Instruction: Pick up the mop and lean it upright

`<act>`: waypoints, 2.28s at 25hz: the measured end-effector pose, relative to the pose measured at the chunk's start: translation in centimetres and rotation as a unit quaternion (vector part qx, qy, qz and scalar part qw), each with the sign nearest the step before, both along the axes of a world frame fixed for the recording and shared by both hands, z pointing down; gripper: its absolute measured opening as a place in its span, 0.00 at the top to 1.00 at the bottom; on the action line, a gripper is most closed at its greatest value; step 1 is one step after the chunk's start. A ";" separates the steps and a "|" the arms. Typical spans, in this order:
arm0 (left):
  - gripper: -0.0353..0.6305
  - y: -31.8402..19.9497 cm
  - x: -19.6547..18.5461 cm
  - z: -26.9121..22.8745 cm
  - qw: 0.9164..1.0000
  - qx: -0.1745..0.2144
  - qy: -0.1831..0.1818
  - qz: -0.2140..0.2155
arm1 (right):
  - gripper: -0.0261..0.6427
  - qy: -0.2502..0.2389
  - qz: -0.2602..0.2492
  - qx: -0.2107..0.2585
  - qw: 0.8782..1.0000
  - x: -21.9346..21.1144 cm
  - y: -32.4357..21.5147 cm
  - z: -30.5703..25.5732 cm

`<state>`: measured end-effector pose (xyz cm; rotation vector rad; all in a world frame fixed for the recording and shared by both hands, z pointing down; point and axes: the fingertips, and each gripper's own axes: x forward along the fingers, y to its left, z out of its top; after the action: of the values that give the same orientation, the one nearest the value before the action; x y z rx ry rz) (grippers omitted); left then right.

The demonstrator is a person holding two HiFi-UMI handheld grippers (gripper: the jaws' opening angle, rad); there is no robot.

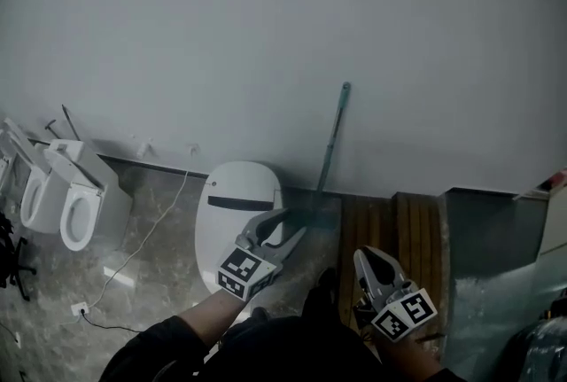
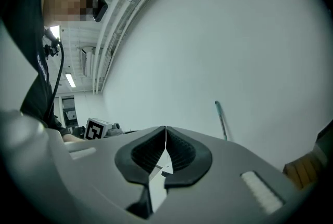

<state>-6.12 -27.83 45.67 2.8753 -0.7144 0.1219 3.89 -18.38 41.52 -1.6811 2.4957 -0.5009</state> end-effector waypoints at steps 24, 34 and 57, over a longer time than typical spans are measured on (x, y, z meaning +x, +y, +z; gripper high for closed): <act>0.68 21.7 -3.5 -7.2 0.997 -0.005 0.067 -0.044 | 0.95 0.012 -0.051 0.039 0.998 -2.3 17.3 -1.8; 0.69 32.9 -1.0 -8.4 0.998 -0.006 0.046 -0.044 | 0.95 0.001 -0.069 0.028 0.997 -0.2 26.7 0.2; 0.74 37.6 -6.7 -9.8 0.997 0.023 0.071 0.026 | 0.96 0.066 -0.034 0.055 0.996 -9.3 30.2 -2.3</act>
<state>-12.85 9.75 35.87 2.9112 -0.6237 -0.0931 -5.41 11.81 39.20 -1.6435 2.6272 -0.2613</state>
